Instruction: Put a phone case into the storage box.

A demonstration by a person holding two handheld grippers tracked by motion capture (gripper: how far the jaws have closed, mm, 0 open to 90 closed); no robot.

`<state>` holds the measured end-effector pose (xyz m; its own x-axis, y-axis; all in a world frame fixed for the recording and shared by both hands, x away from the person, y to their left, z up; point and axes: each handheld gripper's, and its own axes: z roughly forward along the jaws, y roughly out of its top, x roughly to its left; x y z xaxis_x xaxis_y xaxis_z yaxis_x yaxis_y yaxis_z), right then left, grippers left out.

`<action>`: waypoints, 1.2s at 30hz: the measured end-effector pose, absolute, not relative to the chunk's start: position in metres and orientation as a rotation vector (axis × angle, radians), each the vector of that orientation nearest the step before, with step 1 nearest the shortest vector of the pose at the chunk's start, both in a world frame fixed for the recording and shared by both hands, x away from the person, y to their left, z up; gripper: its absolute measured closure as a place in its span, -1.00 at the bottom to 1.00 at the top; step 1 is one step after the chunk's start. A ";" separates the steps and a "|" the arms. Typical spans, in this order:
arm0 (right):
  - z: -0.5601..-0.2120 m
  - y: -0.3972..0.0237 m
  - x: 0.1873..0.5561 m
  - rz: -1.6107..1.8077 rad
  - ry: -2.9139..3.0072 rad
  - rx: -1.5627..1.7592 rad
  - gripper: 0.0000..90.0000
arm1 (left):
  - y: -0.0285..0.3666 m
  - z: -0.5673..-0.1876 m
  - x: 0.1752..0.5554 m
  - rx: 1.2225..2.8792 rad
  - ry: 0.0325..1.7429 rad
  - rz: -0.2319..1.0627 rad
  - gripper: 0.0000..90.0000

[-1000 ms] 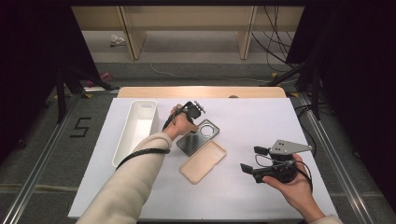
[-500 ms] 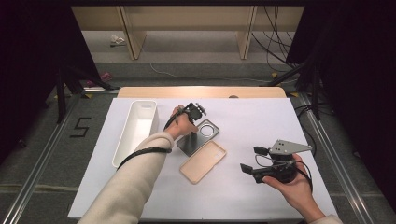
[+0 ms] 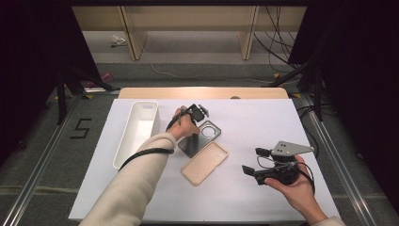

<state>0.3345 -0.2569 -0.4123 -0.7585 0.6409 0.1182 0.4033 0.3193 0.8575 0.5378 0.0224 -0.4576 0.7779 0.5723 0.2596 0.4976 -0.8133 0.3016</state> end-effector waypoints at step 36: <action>-0.412 -0.256 0.334 1.414 2.348 0.947 -0.64 | 0.020 -0.457 0.541 2.775 0.871 0.402 0.64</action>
<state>0.3342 -0.2564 -0.4124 -0.7605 0.6382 0.1200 0.4045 0.3210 0.8563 0.5407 0.0198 -0.4570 0.7887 0.5830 0.1952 0.5272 -0.8046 0.2732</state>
